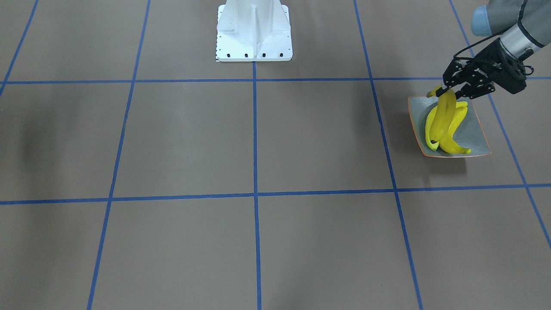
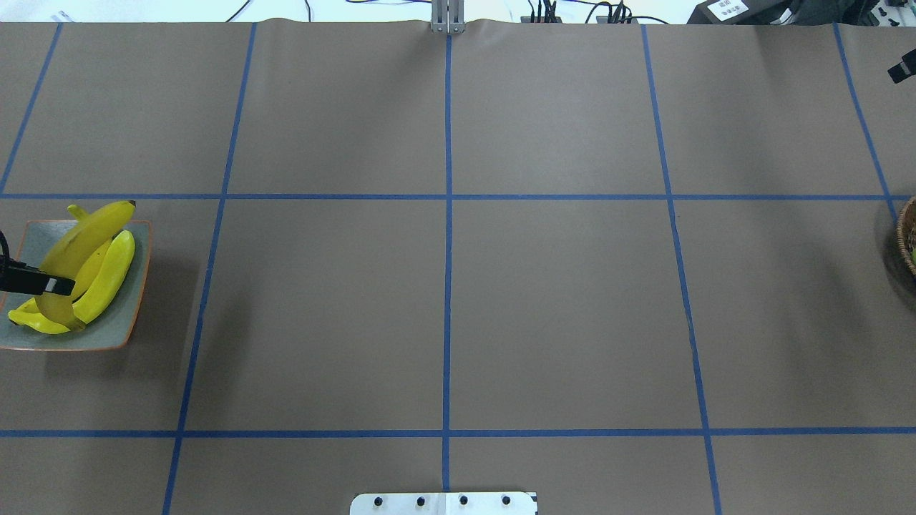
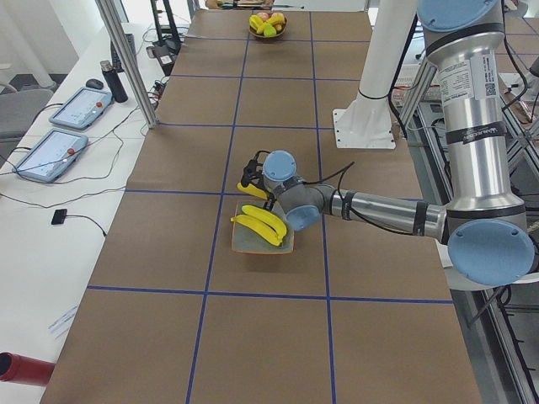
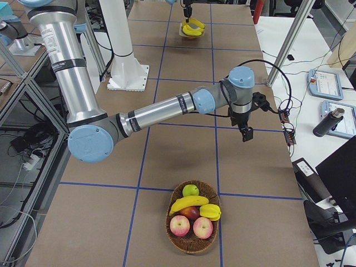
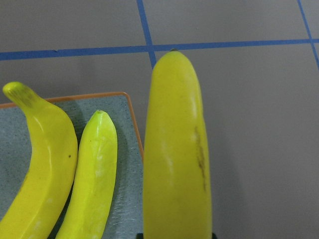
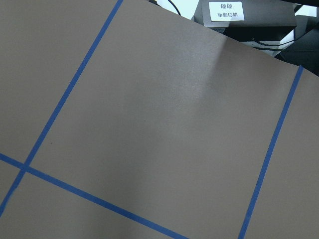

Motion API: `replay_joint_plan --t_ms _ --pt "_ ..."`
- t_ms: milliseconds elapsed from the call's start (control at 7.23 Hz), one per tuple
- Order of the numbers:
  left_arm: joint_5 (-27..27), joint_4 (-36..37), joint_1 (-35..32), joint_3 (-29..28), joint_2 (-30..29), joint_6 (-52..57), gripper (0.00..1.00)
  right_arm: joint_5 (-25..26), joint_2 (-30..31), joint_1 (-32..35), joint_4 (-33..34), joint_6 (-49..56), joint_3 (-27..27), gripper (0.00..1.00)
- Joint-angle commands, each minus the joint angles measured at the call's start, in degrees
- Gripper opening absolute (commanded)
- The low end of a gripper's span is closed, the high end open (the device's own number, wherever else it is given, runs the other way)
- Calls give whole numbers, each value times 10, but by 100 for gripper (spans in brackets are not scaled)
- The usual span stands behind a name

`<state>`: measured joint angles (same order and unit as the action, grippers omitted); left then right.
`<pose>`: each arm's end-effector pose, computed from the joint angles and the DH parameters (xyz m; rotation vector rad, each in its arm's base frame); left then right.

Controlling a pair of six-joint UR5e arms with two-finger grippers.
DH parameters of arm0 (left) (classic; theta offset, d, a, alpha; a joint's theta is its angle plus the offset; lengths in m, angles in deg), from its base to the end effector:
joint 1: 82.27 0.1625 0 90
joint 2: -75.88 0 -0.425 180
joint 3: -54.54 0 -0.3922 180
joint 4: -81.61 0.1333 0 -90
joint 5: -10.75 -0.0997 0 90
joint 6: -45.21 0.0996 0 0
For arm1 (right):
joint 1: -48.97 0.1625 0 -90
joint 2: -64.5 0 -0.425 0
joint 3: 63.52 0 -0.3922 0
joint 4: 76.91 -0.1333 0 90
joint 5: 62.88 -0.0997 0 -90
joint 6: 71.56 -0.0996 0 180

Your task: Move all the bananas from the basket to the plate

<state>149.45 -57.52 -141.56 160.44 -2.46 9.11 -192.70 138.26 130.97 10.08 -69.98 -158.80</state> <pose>0.1629 -0.3888 0.5089 0.2952 1.1337 0.3121 -0.0155 -0.6100 0.4549 0.3729 -0.7084 -0.3069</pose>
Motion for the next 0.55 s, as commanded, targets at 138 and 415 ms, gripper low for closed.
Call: replay_joint_plan --t_ms 138,415 --pt "-1 20 27 -3 2 83 0 1 2 0 -2 0 0 100" --pt "-4 27 45 -5 3 85 0 1 2 0 -2 -3 0 100"
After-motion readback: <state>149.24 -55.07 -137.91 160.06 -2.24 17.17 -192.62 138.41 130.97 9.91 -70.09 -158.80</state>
